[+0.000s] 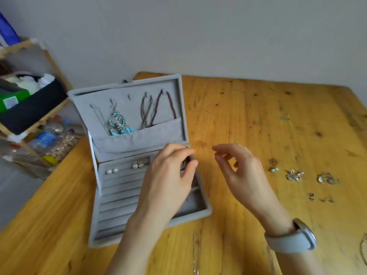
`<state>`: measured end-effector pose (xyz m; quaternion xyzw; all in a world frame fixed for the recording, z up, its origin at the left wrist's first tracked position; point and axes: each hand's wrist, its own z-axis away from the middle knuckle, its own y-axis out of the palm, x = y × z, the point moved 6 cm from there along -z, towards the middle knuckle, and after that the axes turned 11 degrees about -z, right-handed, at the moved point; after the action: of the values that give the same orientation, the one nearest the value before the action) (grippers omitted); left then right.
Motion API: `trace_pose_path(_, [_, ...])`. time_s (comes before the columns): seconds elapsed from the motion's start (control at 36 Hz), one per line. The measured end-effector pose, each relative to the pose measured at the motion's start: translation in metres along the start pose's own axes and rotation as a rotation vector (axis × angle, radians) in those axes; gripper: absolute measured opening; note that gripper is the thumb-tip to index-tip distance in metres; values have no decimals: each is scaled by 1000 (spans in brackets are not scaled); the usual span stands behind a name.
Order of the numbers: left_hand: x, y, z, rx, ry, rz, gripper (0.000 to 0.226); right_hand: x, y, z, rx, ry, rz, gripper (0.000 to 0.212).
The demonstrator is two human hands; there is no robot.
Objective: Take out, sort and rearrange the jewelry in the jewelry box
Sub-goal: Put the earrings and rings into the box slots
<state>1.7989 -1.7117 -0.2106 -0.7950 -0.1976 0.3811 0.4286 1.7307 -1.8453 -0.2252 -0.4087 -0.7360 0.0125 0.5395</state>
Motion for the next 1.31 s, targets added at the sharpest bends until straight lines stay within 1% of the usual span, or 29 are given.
trace_pose_path(0.08, [-47, 31, 3, 161, 117, 14, 30, -23, -40, 9, -45, 62, 66, 16])
trace_pose_path(0.14, [-73, 50, 4, 228, 178, 20, 28, -45, -65, 12, -72, 127, 141, 18])
trace_pose_path(0.25, [-104, 88, -3, 327, 192, -13, 30, -87, -104, 18, -125, 245, 357, 15])
trace_pose_path(0.31, [-110, 105, -9, 358, 158, -38, 30, -99, -110, 22, -118, 295, 430, 15])
trace_pose_path(0.36, [-112, 117, -14, 370, 122, -46, 30, -105, -107, 24, -64, 321, 486, 17])
trace_pose_path(0.5, [-118, 131, -26, 362, 113, -55, 28, -104, -103, 19, -19, 258, 513, 18])
trace_pose_path(0.61, [-118, 141, -31, 382, 89, -54, 24, -104, -99, 21, 3, 259, 519, 15])
trace_pose_path(0.67, [-116, 142, -32, 369, 61, -30, 22, -104, -98, 21, -1, 259, 511, 13])
trace_pose_path(0.75, [-119, 142, -33, 333, 68, -4, 20, -105, -101, 22, -21, 266, 504, 14])
trace_pose_path(0.89, [-124, 144, -33, 326, 101, -3, 14, -101, -109, 21, -169, 213, 407, 8])
trace_pose_path(0.97, [-121, 137, -36, 280, 100, 42, 11, -98, -115, 21, -282, 195, 280, 3])
trace_pose_path(1.06, [-112, 117, -39, 206, 69, 104, 7, -93, -115, 21, -342, 190, 94, 9])
trace_pose_path(1.14, [-97, 88, -39, 121, 20, 185, 8, -81, -110, 20, -344, 156, 18, 15])
trace_pose_path(1.22, [-71, 54, -33, 54, -21, 242, 12, -63, -93, 16, -287, 97, -14, 14])
trace_pose_path(1.31, [-37, 23, -22, -19, -53, 198, 14, -41, -69, 17, -215, 34, -54, 10])
